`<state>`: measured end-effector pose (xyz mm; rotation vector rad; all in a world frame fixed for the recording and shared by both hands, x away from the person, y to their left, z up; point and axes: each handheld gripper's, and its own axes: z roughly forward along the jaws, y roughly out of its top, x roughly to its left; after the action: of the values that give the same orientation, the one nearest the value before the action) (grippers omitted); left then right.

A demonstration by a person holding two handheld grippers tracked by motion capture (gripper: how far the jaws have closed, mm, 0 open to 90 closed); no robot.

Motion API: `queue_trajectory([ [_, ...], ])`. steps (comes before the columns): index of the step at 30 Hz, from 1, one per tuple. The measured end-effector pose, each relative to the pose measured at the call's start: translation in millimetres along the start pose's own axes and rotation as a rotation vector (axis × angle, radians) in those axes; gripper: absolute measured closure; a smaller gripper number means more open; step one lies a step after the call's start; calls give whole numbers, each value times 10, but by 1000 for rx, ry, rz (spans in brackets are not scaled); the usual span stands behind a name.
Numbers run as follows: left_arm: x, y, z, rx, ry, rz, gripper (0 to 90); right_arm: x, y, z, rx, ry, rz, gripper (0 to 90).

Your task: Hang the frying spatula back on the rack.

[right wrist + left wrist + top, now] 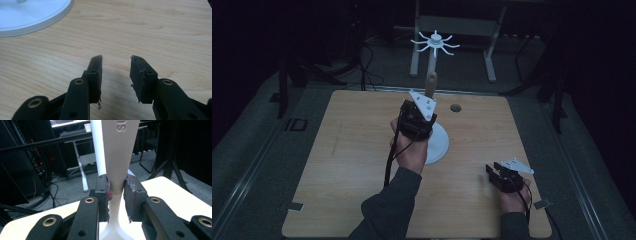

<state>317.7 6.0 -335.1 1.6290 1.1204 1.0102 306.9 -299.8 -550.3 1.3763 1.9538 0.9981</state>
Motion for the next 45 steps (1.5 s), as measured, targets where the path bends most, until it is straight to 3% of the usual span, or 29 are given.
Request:
queue_trajectory([
  [14,43,60,43,-1,19,-13,745,-1,1,0,0,-3,4,619],
  [45,25,256,63,-11,45,8,745,-3,2,2,-1,-1,6,618],
])
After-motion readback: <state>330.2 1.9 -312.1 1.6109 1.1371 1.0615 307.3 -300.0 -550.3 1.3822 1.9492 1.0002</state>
